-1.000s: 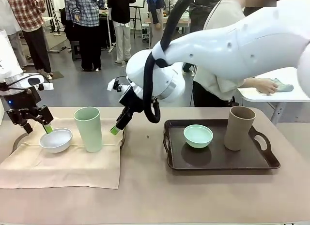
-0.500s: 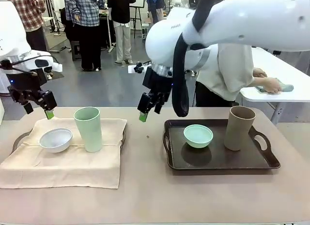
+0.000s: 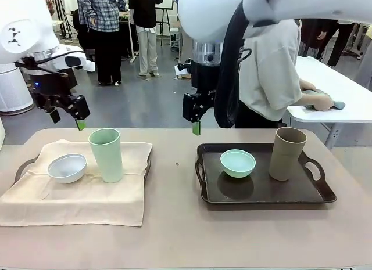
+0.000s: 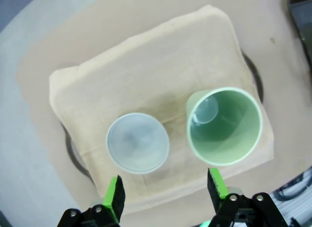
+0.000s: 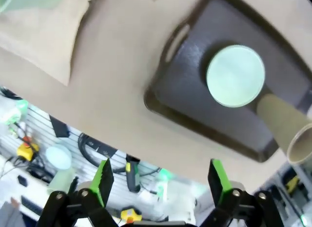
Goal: Set up a tray with a mat and arrange the tableware.
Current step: Place the Picnic Bowl and Reusable plastic cup back onto the Handle tray in front of the human's position.
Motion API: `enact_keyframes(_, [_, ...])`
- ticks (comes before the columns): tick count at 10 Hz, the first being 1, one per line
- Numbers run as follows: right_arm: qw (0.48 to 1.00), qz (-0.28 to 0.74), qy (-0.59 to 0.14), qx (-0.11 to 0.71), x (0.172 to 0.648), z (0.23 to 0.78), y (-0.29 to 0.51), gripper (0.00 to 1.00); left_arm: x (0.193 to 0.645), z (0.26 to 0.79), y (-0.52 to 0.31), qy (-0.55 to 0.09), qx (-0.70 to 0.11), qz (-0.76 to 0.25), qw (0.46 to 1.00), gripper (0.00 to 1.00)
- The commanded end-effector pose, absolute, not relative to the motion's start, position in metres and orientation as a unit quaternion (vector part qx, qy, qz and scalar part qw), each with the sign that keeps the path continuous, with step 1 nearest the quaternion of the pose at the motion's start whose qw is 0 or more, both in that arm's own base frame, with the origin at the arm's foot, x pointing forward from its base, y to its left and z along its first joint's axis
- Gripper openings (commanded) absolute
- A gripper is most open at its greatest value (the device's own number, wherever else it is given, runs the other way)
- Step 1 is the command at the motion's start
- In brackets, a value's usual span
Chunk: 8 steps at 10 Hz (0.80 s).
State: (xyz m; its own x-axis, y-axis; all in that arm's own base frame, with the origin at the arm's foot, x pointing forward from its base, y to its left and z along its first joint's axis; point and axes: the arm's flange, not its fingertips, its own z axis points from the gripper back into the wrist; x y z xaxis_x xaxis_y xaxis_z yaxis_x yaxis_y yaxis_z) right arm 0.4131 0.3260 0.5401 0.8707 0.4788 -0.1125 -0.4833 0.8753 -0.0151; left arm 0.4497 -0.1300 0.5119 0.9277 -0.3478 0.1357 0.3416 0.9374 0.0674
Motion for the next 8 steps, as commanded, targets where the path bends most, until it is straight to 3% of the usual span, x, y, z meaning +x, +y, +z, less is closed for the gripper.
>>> enact_keyframes(1, [0.975,0.207,0.062,-0.049,0.413,0.546,0.317,1.00,0.458,0.522,-0.146,-0.056,0.019,-0.163,0.985,0.89])
enact_keyframes(8, [0.971,0.228,0.059,-0.031,0.411,0.546,0.321,1.00,0.454,0.514,-0.139,-0.069,0.020,-0.177,0.982,0.89])
